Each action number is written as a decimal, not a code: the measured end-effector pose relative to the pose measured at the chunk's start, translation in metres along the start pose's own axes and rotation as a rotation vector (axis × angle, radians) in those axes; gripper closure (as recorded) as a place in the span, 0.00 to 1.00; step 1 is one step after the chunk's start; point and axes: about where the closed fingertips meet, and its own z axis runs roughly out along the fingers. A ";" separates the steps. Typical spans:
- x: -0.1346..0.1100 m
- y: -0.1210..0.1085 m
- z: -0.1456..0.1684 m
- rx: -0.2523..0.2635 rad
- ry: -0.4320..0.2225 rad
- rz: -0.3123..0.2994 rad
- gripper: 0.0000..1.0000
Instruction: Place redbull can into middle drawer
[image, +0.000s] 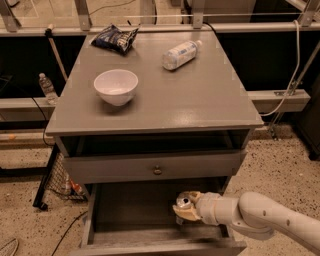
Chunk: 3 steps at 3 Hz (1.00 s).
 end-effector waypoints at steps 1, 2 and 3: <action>0.010 -0.001 0.009 0.000 0.001 0.011 1.00; 0.015 -0.002 0.019 -0.009 -0.026 0.014 1.00; 0.022 -0.006 0.028 -0.003 -0.066 0.018 1.00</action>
Offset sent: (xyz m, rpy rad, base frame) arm 0.0116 0.0095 -0.0363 0.0663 -0.0118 -0.0004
